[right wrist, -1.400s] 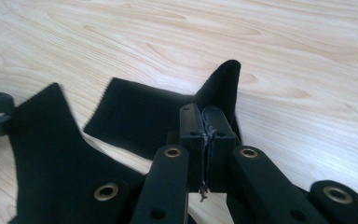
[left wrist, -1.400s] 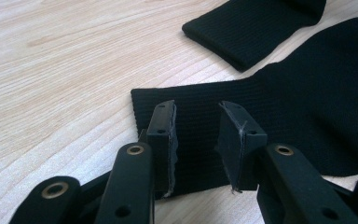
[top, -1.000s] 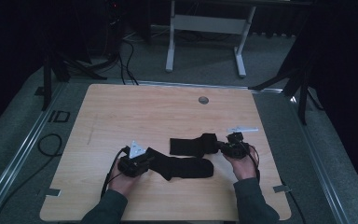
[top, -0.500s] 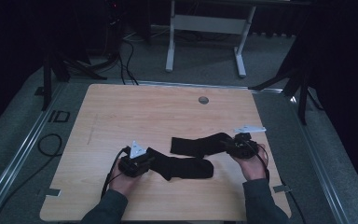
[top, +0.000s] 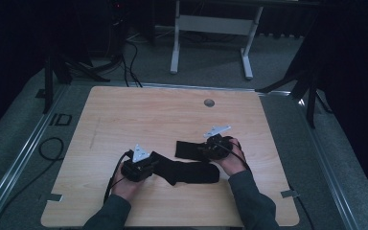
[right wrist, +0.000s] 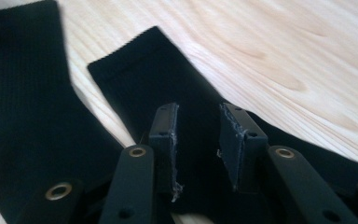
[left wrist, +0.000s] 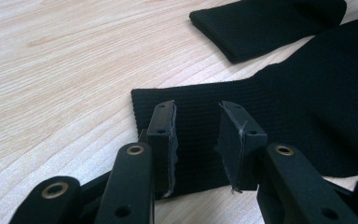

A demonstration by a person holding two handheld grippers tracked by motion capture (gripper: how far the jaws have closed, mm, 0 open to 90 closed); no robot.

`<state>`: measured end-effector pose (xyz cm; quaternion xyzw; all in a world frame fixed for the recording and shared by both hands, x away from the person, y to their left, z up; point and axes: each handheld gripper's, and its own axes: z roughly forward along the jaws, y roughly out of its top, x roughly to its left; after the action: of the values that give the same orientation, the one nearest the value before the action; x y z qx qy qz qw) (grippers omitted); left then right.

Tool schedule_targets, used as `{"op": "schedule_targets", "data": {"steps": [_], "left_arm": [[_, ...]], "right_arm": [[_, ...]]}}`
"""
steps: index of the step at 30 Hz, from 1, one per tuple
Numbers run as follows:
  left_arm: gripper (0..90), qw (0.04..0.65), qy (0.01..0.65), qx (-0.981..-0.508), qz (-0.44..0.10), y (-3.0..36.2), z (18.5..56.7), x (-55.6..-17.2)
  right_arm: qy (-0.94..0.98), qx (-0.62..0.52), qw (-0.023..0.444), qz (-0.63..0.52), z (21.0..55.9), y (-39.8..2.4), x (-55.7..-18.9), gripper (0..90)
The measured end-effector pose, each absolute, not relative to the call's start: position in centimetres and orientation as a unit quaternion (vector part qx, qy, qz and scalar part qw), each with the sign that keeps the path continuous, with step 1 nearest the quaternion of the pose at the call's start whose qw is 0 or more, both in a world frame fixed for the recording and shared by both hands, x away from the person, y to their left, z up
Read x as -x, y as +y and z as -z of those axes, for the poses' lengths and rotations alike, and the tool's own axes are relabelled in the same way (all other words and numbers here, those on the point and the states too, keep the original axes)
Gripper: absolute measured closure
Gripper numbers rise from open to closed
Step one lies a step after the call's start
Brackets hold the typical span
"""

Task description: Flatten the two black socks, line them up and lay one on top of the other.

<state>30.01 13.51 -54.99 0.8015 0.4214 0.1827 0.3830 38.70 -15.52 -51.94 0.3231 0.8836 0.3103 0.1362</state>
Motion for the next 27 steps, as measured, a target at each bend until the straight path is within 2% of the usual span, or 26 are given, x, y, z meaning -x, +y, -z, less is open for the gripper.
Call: {"op": "schedule_targets", "data": {"steps": [3, 15, 19, 22, 27], "left_arm": [[67.1, 0.382, 0.42, -0.802, -0.183, 13.5, 55.0, -30.0], [67.1, 0.383, 0.421, -0.802, -0.182, 13.5, 54.9, -30.0], [67.1, 0.383, 0.42, -0.802, -0.182, 13.4, 55.0, -30.0], [67.1, 0.382, 0.42, -0.803, -0.183, 13.4, 55.0, -30.0], [67.1, 0.383, 0.42, -0.802, -0.183, 13.6, 54.9, -30.0]], "right_arm": [[0.896, -0.304, 0.129, -0.298, 52.6, -14.6, -39.2, 65.8], [0.914, -0.286, 0.097, -0.271, 54.2, -12.8, -41.1, 51.5], [0.913, -0.291, 0.092, -0.271, 54.3, -12.8, -41.4, 50.7], [0.906, -0.308, 0.094, -0.275, 54.3, -12.7, -41.8, 53.6], [0.893, -0.346, 0.104, -0.267, 54.2, -12.4, -42.5, 70.5]]}}
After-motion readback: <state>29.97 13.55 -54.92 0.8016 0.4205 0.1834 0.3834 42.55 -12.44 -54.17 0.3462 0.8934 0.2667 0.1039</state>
